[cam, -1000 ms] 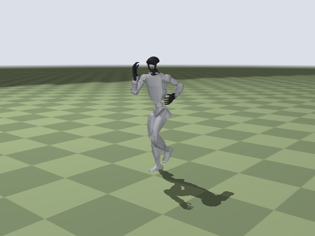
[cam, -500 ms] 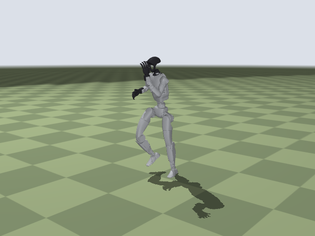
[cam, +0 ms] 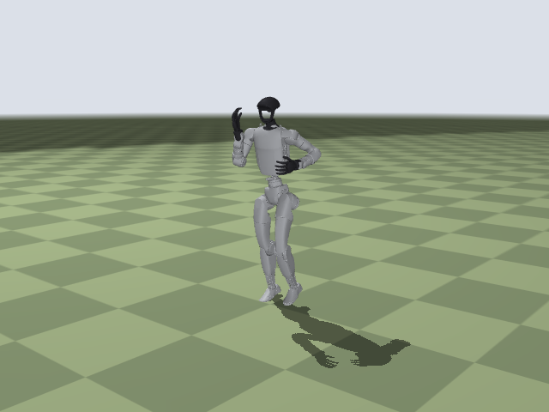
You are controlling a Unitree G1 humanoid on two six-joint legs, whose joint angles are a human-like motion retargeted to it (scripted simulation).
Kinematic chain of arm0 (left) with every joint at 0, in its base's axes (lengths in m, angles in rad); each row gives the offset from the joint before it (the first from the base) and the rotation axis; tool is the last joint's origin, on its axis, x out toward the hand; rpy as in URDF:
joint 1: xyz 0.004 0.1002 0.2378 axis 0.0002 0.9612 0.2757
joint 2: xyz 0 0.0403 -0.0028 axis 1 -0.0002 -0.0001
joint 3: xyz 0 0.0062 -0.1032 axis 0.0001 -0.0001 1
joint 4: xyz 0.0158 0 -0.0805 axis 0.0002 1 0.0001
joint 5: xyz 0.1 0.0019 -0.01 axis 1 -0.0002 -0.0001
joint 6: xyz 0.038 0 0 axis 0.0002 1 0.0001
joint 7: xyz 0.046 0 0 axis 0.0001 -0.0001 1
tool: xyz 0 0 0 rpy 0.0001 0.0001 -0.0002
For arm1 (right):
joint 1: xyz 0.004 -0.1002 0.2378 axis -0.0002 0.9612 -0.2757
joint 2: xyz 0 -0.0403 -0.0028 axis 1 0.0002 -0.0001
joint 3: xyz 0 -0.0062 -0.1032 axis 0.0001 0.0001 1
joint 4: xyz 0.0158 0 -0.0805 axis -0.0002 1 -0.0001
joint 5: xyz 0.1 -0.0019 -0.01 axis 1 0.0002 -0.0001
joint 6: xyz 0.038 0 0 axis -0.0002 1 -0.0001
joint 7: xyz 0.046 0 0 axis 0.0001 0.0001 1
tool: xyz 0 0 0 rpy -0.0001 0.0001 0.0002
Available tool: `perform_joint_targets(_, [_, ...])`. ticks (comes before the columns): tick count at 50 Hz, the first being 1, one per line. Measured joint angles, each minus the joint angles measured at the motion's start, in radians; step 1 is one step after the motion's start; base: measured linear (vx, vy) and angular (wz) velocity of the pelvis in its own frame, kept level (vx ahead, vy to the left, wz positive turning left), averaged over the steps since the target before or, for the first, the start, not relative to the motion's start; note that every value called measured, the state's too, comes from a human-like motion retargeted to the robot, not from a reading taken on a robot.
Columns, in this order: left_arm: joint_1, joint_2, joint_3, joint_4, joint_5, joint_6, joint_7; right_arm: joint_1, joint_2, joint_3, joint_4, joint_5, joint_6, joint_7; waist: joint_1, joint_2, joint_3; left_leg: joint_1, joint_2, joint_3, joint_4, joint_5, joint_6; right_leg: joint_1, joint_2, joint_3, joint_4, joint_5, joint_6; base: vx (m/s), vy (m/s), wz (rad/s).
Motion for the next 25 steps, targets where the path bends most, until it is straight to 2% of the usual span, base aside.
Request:
perform_joint_targets(2, [-0.028, -0.025, 0.010, -0.020, 0.018, 0.021, -0.018, 0.067, -0.032, 0.015, -0.057, 0.036, -0.012, 0.061, -0.025, 0.054, 0.003, 0.157, 0.002, -0.039, -0.307, 0.057, -0.054, 0.027, 0.058, 0.011, 0.009, -0.003, -0.005, 0.15, 0.17, -0.18])
perform_joint_targets(3, [-0.059, -0.052, 0.006, -0.020, 0.037, 0.031, -0.027, 0.108, -0.058, 0.028, -0.079, 0.074, -0.018, 0.102, -0.053, 0.091, 0.017, 0.233, 0.012, -0.057, -0.410, 0.038, -0.074, 0.042, 0.091, 0.008, 0.034, -0.027, -0.012, 0.09, 0.20, 0.28])
perform_joint_targets(5, [-0.159, -0.125, -0.037, 0.012, 0.106, 0.035, -0.030, 0.200, -0.113, 0.064, -0.089, 0.157, -0.025, 0.180, -0.133, 0.161, 0.048, 0.342, 0.045, -0.090, -0.519, -0.098, -0.091, 0.018, 0.156, -0.022, 0.186, -0.107, -0.014, 0.02, 0.20, 0.68])
perform_joint_targets(7, [-0.356, -0.195, -0.132, 0.115, 0.229, -0.011, 0.046, 0.280, -0.173, 0.103, -0.007, -0.014, -0.006, 0.180, -0.207, 0.189, 0.087, 0.378, 0.072, -0.116, -0.541, -0.240, -0.059, -0.126, 0.196, -0.074, 0.522, -0.202, 0.020, -0.05, 0.13, 0.79])
perform_joint_targets(8, [-0.474, -0.218, -0.174, 0.166, 0.261, -0.025, 0.090, 0.332, -0.177, 0.140, 0.044, 0.032, -0.005, 0.201, -0.242, 0.187, 0.113, 0.383, 0.072, -0.130, -0.535, -0.290, -0.030, -0.203, 0.194, -0.097, 0.693, -0.244, 0.036, -0.07, 0.07, 0.82])
perform_joint_targets(10, [-0.730, -0.228, -0.239, 0.240, 0.323, -0.052, 0.182, 0.446, -0.208, 0.160, 0.170, -0.068, 0.010, 0.218, -0.295, 0.166, 0.173, 0.380, 0.063, -0.168, -0.475, -0.361, 0.030, -0.311, 0.161, -0.143, 0.961, -0.334, 0.035, -0.06, 0.03, 0.85])
perform_joint_targets(12, [-0.973, -0.220, -0.261, 0.243, 0.359, -0.072, 0.215, 0.592, -0.245, 0.128, 0.255, -0.176, 0.016, 0.256, -0.328, 0.156, 0.206, 0.350, 0.063, -0.198, -0.388, -0.383, 0.060, -0.374, 0.110, -0.199, 1.117, -0.409, -0.013, -0.02, 0.01, 0.78])
perform_joint_targets(14, [-1.209, -0.227, -0.250, 0.223, 0.372, -0.102, 0.222, 0.751, -0.287, 0.065, 0.275, -0.173, -0.008, 0.296, -0.359, 0.170, 0.199, 0.318, 0.070, -0.223, -0.369, -0.362, 0.057, -0.425, 0.065, -0.262, 1.191, -0.434, -0.063, 0.02, 0.01, 0.66])
perform_joint_targets(16, [-1.402, -0.243, -0.227, 0.200, 0.403, -0.122, 0.251, 0.907, -0.344, -0.003, 0.245, -0.051, -0.036, 0.322, -0.398, 0.200, 0.165, 0.312, 0.079, -0.248, -0.435, -0.306, 0.043, -0.447, 0.044, -0.319, 1.176, -0.403, -0.089, 0.07, -0.01, 0.54])
perform_joint_targets(19, [-1.600, -0.264, -0.222, 0.198, 0.564, -0.049, 0.374, 1.103, -0.449, -0.119, 0.160, 0.267, -0.028, 0.368, -0.457, 0.246, 0.103, 0.330, 0.092, -0.273, -0.578, -0.176, 0.004, -0.412, 0.061, -0.371, 1.006, -0.306, -0.081, 0.11, -0.06, 0.51])
perform_joint_targets(23, [-1.611, -0.299, -0.218, 0.177, 0.527, -0.051, 0.416, 1.230, -0.482, -0.204, 0.132, 0.316, 0.020, 0.432, -0.470, 0.247, 0.022, 0.356, 0.069, -0.285, -0.666, -0.060, -0.048, -0.236, 0.097, -0.377, 0.567, -0.167, -0.033, 0.12, -0.15, 0.25])
perform_joint_targets(25, [-1.545, -0.311, -0.203, 0.177, 0.487, -0.057, 0.380, 1.212, -0.451, -0.211, 0.154, 0.304, 0.050, 0.446, -0.429, 0.213, -0.009, 0.361, 0.019, -0.265, -0.673, -0.039, -0.037, -0.132, 0.080, -0.365, 0.337, -0.126, -0.011, 0.06, -0.21, -0.26])
